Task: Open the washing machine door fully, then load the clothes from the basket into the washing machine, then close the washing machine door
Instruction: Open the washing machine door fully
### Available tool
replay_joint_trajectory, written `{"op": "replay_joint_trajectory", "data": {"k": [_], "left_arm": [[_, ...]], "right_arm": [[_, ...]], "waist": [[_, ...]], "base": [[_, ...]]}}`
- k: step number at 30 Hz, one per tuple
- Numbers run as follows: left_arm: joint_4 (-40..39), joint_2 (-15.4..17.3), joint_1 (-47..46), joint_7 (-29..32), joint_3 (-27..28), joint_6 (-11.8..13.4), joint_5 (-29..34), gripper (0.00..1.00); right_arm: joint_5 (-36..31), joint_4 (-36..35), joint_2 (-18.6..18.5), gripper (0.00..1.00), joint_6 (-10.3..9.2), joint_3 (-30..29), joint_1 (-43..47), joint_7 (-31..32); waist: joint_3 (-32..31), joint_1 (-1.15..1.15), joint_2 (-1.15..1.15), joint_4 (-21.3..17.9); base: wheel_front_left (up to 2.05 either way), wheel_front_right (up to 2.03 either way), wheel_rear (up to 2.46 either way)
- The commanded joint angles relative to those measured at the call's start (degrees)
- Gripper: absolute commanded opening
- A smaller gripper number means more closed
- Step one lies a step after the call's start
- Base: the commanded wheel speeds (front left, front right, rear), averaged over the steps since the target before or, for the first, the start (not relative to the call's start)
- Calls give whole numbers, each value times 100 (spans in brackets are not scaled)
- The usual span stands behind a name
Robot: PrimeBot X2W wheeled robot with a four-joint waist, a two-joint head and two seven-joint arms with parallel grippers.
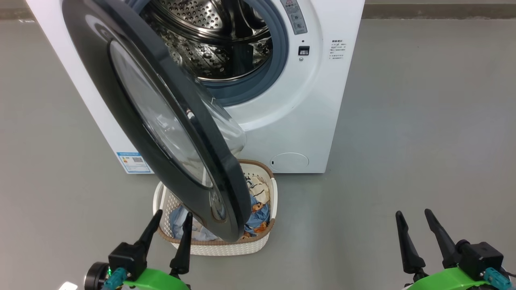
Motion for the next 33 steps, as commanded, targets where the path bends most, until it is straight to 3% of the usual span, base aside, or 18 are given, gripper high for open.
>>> {"op": "replay_joint_trajectory", "data": {"k": [1, 19, 20, 21, 33], "left_arm": [[-105, 95, -55, -46, 164, 21, -7, 100], [-55, 95, -29, -46, 219, 78, 17, 100], [-51, 95, -28, -46, 224, 81, 13, 44], [-48, 95, -27, -46, 230, 85, 9, 0], [-176, 95, -90, -46, 348, 230, 26, 0]], "right_arm": [[-77, -119, -4, 100, 17, 171, -1, -62], [-259, -13, 56, 100, 17, 168, 16, -50], [-255, -12, 57, 100, 17, 172, 17, -51], [-251, -11, 57, 100, 17, 173, 19, -52], [-233, 0, 58, 100, 17, 192, 17, -58]], "waist": [[1, 0, 0, 2], [-44, 0, 0, 23], [-46, 0, 0, 21], [-48, 0, 0, 19], [-9, 0, 0, 39]], "base": [[0, 0, 0], [0, 0, 0], [0, 0, 0], [0, 0, 0], [0, 0, 0]]}}
